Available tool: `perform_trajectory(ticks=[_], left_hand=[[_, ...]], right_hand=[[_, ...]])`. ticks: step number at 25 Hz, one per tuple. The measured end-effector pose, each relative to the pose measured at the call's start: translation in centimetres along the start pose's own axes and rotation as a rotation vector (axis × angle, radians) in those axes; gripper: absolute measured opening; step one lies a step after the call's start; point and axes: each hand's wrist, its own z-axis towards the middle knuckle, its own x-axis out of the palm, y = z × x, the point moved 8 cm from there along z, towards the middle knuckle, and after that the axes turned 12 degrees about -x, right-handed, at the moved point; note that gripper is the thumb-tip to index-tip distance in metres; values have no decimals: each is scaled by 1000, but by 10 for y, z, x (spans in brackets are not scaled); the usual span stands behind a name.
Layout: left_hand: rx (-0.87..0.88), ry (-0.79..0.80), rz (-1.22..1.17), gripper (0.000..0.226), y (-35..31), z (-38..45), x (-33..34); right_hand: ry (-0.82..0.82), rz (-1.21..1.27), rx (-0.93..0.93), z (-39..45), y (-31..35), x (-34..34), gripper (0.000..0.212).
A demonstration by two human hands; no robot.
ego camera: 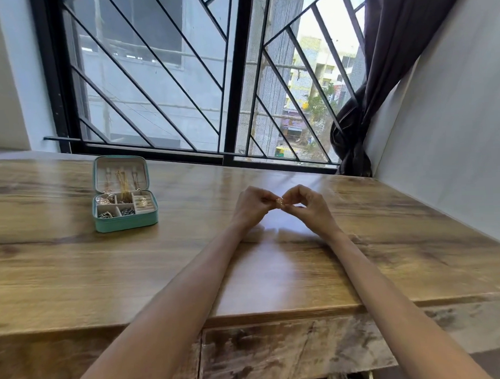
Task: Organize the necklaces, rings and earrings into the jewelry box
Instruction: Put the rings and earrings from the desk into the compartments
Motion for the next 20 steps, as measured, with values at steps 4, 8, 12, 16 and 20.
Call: perform_trajectory(ticks=[4, 8, 12, 16, 20], left_hand=[[-21, -4, -47, 18, -5, -4, -4], [-26, -61, -81, 16, -13, -10, -28], [19, -114, -53, 16, -17, -17, -64], [134, -114, 130, 16, -17, -27, -122], [116, -1, 155, 17, 3, -41, -185]], right_hand=[[-67, 68, -2, 0, 8, -2, 21], [-117, 158, 8, 7, 19, 8, 22], [-107, 180, -8, 24, 38, 31, 21], [-122, 218, -56, 47, 60, 77, 12], [-152, 201, -105, 69, 91, 137, 15]])
